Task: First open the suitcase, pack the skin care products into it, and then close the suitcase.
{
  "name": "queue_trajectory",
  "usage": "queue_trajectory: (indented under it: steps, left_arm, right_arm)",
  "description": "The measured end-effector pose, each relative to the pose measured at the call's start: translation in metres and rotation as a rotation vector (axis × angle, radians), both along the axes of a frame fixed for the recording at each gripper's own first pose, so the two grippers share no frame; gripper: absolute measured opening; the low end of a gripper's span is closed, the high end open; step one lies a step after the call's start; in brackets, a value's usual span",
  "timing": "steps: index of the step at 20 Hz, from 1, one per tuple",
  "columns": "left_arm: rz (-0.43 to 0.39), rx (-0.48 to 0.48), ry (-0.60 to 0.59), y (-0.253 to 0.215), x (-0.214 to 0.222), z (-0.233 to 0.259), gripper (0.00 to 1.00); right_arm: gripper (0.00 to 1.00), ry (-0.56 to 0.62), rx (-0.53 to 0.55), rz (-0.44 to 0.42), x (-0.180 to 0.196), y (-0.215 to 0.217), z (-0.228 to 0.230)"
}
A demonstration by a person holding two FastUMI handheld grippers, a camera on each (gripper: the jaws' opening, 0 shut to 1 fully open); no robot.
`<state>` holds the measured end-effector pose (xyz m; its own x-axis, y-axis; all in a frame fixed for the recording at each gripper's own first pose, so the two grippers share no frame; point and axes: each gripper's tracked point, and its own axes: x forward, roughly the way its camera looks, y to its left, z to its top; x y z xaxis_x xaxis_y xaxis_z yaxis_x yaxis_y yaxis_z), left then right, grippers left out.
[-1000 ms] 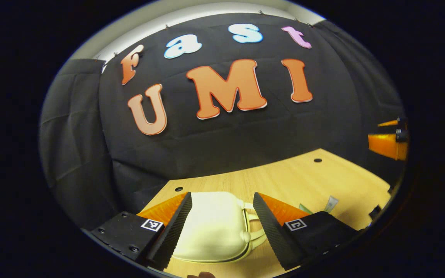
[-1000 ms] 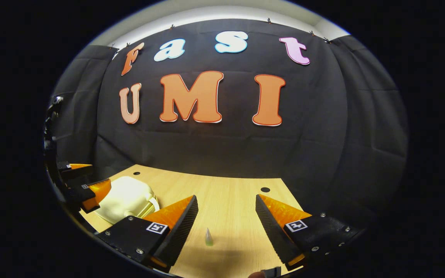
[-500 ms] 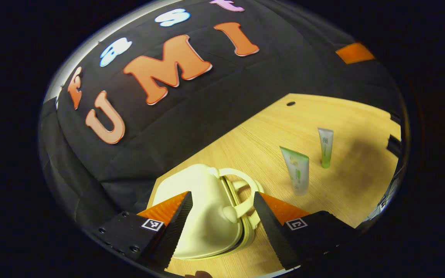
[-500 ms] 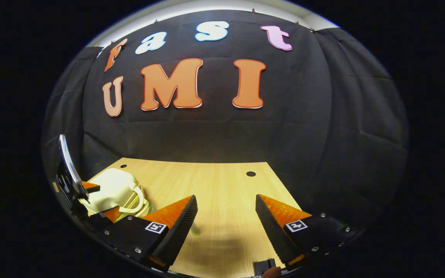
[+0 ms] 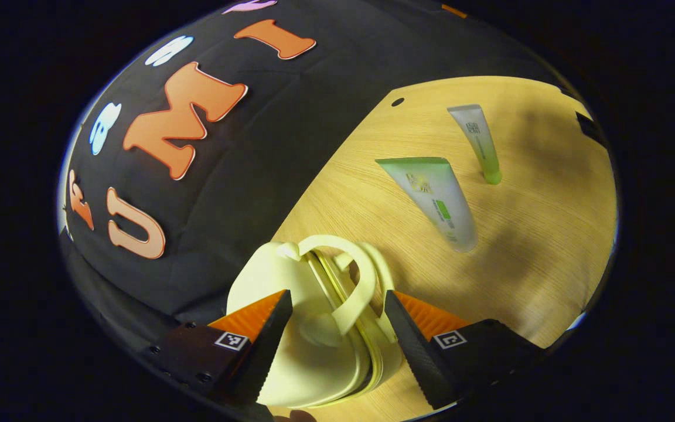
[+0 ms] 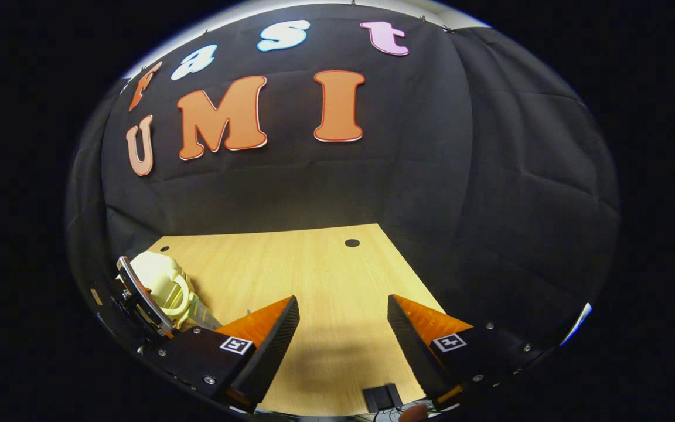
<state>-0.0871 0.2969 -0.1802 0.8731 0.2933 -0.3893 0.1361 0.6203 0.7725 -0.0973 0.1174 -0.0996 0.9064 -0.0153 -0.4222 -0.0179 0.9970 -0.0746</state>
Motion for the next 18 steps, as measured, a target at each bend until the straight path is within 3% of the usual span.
queue_trajectory:
  steps: [10,11,12,14,16,18]
  left_arm:
    - [-0.010,0.053,0.083,0.000,0.021,-0.007,0.97]
    - [-0.005,0.054,0.094,0.001,0.021,-0.010,0.96]
    - [-0.003,0.057,0.098,0.001,0.023,-0.010,0.88]
    - [-0.005,0.041,0.149,-0.001,0.021,-0.020,0.85]
    - [-0.016,0.056,0.219,-0.002,0.019,-0.033,0.48]
    - [-0.030,0.071,0.194,-0.008,0.024,-0.026,0.15]
  right_arm:
    - [0.96,0.022,0.014,-0.013,0.008,-0.002,-0.006]
    - [0.96,0.024,0.014,-0.012,0.009,-0.002,-0.005]
    - [0.96,0.025,0.014,-0.011,0.011,-0.001,-0.006]
    - [0.96,0.027,0.013,-0.009,0.014,0.000,-0.007]
    - [0.96,0.029,0.014,-0.005,0.015,0.000,-0.007]
    - [0.96,0.019,0.022,0.007,0.014,0.002,-0.003]
